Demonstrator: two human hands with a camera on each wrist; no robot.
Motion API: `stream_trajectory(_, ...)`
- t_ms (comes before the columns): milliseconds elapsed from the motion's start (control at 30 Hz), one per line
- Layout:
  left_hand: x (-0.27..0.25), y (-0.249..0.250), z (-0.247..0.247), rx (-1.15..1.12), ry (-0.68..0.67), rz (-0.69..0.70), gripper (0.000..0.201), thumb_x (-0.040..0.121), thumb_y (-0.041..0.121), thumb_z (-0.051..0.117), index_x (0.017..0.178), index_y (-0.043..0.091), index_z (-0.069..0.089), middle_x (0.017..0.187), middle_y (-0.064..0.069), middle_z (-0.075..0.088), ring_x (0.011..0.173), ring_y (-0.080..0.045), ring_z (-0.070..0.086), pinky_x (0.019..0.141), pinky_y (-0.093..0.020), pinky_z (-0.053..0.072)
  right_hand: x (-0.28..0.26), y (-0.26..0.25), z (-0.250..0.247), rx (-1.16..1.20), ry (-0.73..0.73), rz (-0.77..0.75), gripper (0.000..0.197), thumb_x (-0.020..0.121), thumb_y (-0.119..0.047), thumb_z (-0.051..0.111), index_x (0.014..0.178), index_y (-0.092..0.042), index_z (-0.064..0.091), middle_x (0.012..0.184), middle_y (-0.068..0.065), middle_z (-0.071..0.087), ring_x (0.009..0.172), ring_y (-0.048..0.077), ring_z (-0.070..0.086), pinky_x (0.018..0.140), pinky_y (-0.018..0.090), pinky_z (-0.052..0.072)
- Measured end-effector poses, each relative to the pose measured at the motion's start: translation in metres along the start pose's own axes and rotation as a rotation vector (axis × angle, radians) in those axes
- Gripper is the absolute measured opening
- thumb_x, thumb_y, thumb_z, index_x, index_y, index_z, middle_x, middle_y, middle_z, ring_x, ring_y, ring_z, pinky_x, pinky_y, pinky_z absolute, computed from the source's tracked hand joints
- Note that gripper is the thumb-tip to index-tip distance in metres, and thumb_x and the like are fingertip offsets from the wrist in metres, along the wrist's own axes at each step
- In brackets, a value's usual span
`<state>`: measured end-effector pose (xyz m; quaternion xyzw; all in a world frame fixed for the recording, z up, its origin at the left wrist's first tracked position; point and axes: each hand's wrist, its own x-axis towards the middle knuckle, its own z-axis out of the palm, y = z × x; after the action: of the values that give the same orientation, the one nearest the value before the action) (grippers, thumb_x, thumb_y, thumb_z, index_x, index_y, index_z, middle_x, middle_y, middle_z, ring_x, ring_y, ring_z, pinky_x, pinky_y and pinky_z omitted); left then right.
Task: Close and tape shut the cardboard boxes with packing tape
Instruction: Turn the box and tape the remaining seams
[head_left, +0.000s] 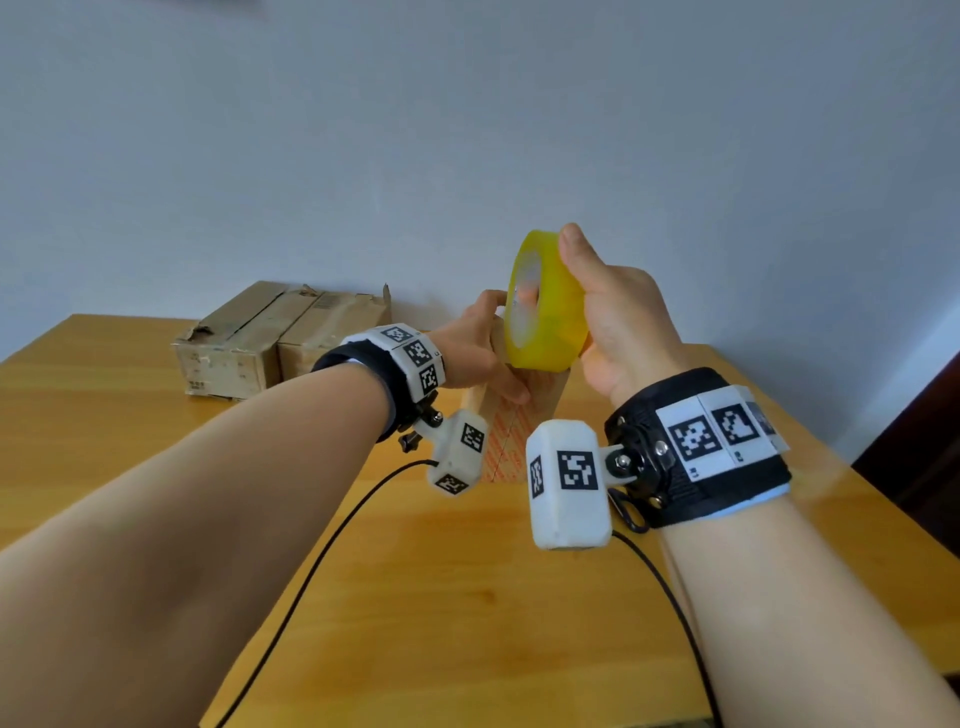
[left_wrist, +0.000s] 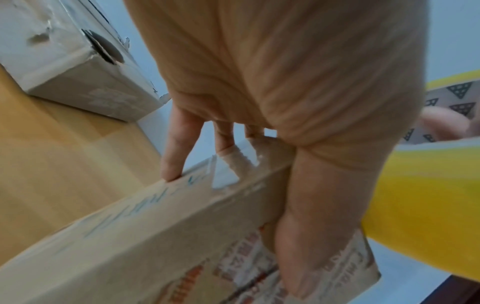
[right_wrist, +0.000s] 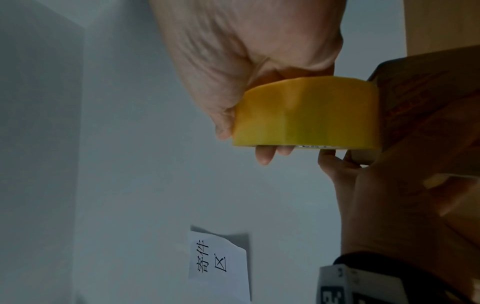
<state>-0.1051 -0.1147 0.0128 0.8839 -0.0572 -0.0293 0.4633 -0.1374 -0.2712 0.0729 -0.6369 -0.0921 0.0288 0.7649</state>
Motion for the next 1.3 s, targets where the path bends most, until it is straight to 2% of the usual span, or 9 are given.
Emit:
stream_trajectory(67, 0.001, 0.000, 0.000, 0.042, 0.030, -0.003, 0.107, 0.065, 0.020, 0.091, 0.144, 0.031, 0.021, 0.128, -0.004, 0.052, 0.109, -0.025, 0.061, 0.067, -0.034, 0.056, -0.004, -0.002, -0.001, -0.001, 0.001, 0.007, 0.037, 0.100, -0.040, 0.063, 0.097, -0.004, 0.068, 0.069, 0.007, 0.076, 0.067, 0.020, 0.074, 0.068, 0.036, 0.064)
stream_trajectory(133, 0.001, -0.002, -0.003, 0.067, 0.094, -0.024, 0.096, 0.070, 0.027, 0.087, 0.142, 0.035, 0.024, 0.128, -0.005, 0.045, 0.105, -0.029, 0.061, 0.062, -0.036, 0.059, -0.009, -0.003, -0.002, 0.001, -0.014, 0.036, 0.040, 0.099, -0.043, 0.064, 0.097, -0.003, 0.069, 0.070, 0.009, 0.076, 0.065, 0.020, 0.074, 0.067, 0.035, 0.064)
stream_trajectory(233, 0.003, -0.004, -0.007, 0.094, 0.105, -0.042, 0.084, 0.074, 0.030, 0.082, 0.138, 0.039, 0.028, 0.126, -0.006, 0.042, 0.098, -0.029, 0.063, 0.063, -0.040, 0.062, -0.014, 0.002, -0.004, -0.033, -0.024, 0.058, 0.042, 0.098, -0.045, 0.064, 0.100, -0.004, 0.071, 0.074, 0.011, 0.076, 0.068, 0.021, 0.075, 0.072, 0.039, 0.065)
stream_trajectory(400, 0.003, -0.005, -0.017, 0.015, 0.076, -0.088, 0.073, 0.072, 0.022, 0.085, 0.124, 0.039, 0.037, 0.119, -0.011, 0.057, 0.095, -0.031, 0.068, 0.065, -0.047, 0.062, -0.018, 0.008, -0.011, -0.092, -0.013, 0.077, 0.040, 0.098, -0.045, 0.065, 0.094, -0.006, 0.074, 0.075, 0.010, 0.077, 0.068, 0.021, 0.075, 0.074, 0.039, 0.063)
stream_trajectory(500, 0.003, -0.008, -0.026, -0.062, 0.065, -0.141, 0.071, 0.074, 0.017, 0.084, 0.126, 0.037, 0.039, 0.114, -0.009, 0.061, 0.097, -0.028, 0.068, 0.068, -0.045, 0.063, -0.020, 0.019, -0.012, -0.130, -0.035, 0.101, 0.041, 0.097, -0.046, 0.065, 0.094, -0.006, 0.075, 0.077, 0.012, 0.077, 0.068, 0.022, 0.074, 0.082, 0.043, 0.063)
stream_trajectory(667, -0.001, -0.015, -0.037, -0.159, 0.144, -0.177, 0.074, 0.075, 0.015, 0.082, 0.131, 0.036, 0.039, 0.108, 0.001, 0.052, 0.098, -0.027, 0.064, 0.073, -0.050, 0.061, -0.021, 0.029, -0.011, -0.201, -0.062, 0.114, 0.041, 0.098, -0.044, 0.064, 0.092, -0.006, 0.076, 0.076, 0.012, 0.077, 0.068, 0.021, 0.074, 0.080, 0.041, 0.062)
stream_trajectory(800, 0.001, -0.018, -0.039, -0.189, 0.144, -0.191, 0.074, 0.073, 0.015, 0.084, 0.129, 0.038, 0.039, 0.113, -0.005, 0.054, 0.101, -0.031, 0.065, 0.071, -0.053, 0.061, -0.021, 0.036, -0.010, -0.223, -0.092, 0.130, 0.041, 0.098, -0.046, 0.063, 0.096, -0.007, 0.076, 0.081, 0.012, 0.078, 0.073, 0.022, 0.075, 0.084, 0.044, 0.061)
stream_trajectory(1167, 0.001, -0.025, -0.044, -0.281, 0.207, -0.227, 0.060, 0.070, 0.017, 0.086, 0.117, 0.032, 0.053, 0.120, -0.007, 0.051, 0.101, -0.033, 0.065, 0.070, -0.053, 0.061, -0.015, 0.057, -0.014, -0.227, -0.162, 0.277, 0.042, 0.098, -0.049, 0.061, 0.106, -0.009, 0.075, 0.087, 0.014, 0.078, 0.075, 0.023, 0.075, 0.078, 0.042, 0.063)
stream_trajectory(1300, -0.003, -0.022, -0.043, -0.398, 0.174, -0.252, 0.067, 0.049, 0.027, 0.088, 0.108, 0.030, 0.057, 0.110, -0.018, 0.067, 0.095, -0.042, 0.070, 0.079, -0.063, 0.056, -0.011, 0.051, -0.017, -0.203, -0.169, 0.203, 0.043, 0.096, -0.051, 0.063, 0.105, -0.010, 0.076, 0.087, 0.013, 0.078, 0.078, 0.023, 0.073, 0.085, 0.045, 0.061)
